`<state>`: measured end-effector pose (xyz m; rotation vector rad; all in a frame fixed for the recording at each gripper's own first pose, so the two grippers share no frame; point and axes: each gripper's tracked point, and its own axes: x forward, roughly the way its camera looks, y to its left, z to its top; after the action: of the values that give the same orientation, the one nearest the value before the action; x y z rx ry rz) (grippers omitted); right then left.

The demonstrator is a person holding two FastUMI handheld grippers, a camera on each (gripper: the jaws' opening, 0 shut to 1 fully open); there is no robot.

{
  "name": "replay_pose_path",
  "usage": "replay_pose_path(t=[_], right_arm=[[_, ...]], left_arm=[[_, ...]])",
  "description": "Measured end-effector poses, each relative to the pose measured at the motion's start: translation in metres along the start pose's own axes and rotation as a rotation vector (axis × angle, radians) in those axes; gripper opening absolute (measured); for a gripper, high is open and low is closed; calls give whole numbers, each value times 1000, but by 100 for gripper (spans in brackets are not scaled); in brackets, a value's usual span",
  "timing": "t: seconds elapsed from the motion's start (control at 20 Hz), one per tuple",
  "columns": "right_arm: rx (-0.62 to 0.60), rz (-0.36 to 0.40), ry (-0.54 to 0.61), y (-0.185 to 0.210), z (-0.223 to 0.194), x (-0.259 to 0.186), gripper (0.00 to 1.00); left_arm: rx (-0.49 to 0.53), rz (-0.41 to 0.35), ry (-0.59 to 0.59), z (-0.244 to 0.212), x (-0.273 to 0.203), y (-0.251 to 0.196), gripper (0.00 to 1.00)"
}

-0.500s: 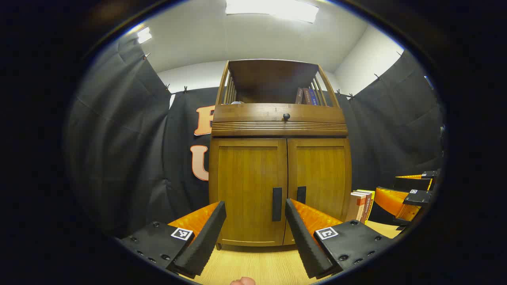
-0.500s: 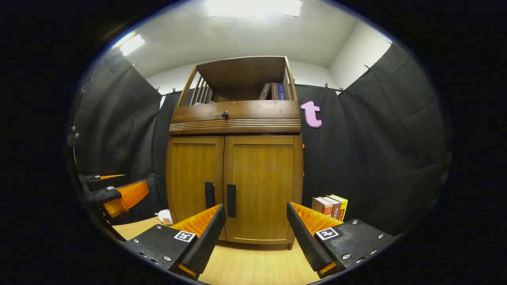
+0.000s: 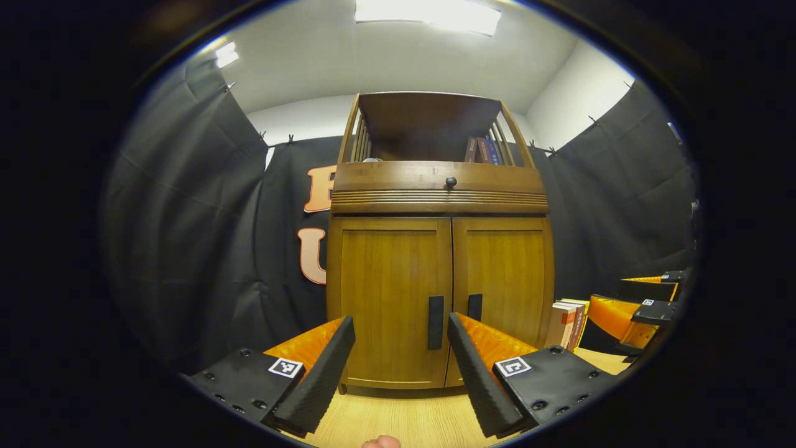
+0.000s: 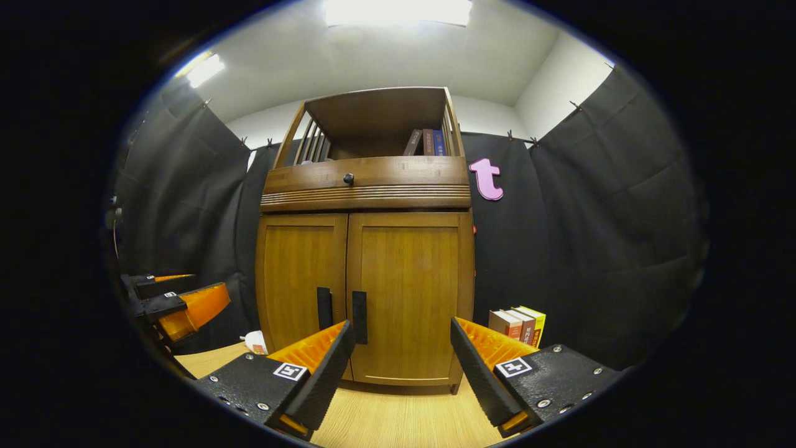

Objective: Open the right door of the double-door shoe cabinet with the right hand, and open the left door with the left hand.

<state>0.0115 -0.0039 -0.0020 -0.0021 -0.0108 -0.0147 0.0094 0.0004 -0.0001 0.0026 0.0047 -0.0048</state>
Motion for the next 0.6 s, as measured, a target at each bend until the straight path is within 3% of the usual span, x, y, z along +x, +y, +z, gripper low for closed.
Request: replay_pose_path(t=[0.6], right_arm=[[7, -13, 2, -3, -4, 5, 94]], left_arm=[[10, -4, 1, -1, 8, 1, 96]])
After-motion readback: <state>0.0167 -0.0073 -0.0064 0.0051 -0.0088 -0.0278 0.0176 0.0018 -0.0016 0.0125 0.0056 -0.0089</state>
